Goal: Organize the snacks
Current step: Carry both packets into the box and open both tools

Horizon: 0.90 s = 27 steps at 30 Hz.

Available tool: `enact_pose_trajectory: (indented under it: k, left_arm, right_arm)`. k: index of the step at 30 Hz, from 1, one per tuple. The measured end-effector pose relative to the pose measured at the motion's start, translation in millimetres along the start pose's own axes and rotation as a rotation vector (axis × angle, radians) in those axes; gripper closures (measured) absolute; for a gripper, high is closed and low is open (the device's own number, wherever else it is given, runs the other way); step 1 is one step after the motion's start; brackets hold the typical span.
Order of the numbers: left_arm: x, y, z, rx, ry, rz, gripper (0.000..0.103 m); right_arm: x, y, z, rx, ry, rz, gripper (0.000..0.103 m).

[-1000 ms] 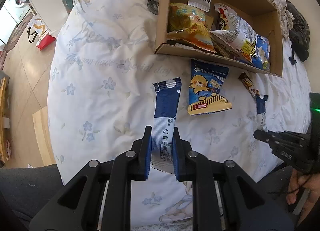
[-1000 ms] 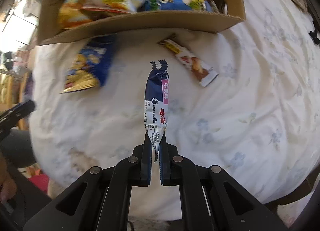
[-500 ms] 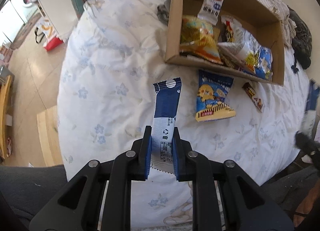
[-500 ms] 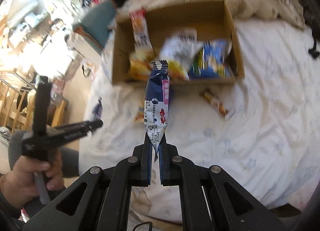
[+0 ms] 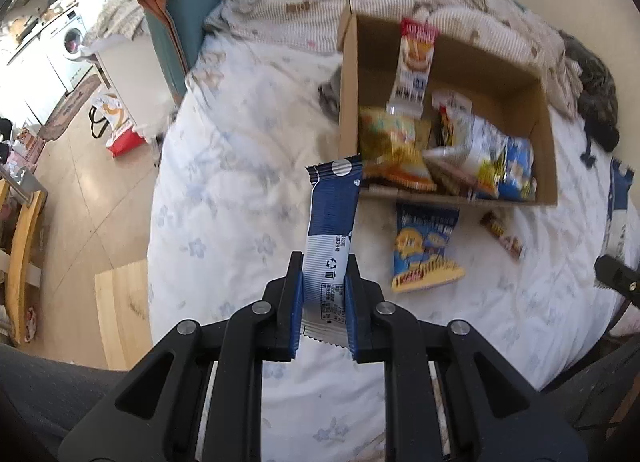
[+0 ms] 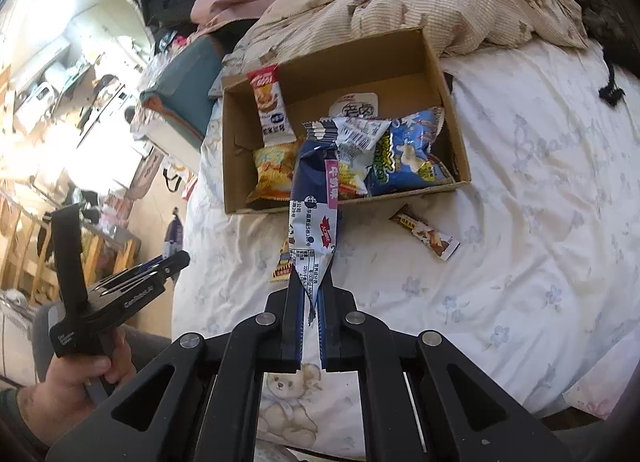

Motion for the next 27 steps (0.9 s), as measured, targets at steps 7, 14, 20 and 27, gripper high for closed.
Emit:
enact_pose_trajectory:
  k: [7, 14, 20, 27]
  left_arm:
    - [-4, 39, -23, -0.064, -0.051, -0.023, 0.088]
    - [-18, 90, -37, -0.137, -0.074, -0.016, 0.088]
    - [-37, 113, -23, -0.136, -0.078, 0.029, 0.088]
    - [-69, 131, 8, -0.101, -0.088, 0.075, 0.088]
  right_arm:
    - [-9, 20, -11, -0.041, -0.018, 0.029, 0.097]
    - [-20, 54, -5, -0.067, -0.040, 0.081, 0.097]
    - [-22, 81, 15, -0.044, -0.042, 0.086, 0.097]
    - [-33, 116, 44, -0.047, -0.097, 0.061, 0.097]
Point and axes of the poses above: each gripper's, at about its wrist camera, not at the fingertips, and z roughly the way its jaws point, x to its left, y to its top, the point moved 9 cm from there along z, roughly the way its jaws point, and after that the axes turned 1 degree about -y, right-handed, at the moved point
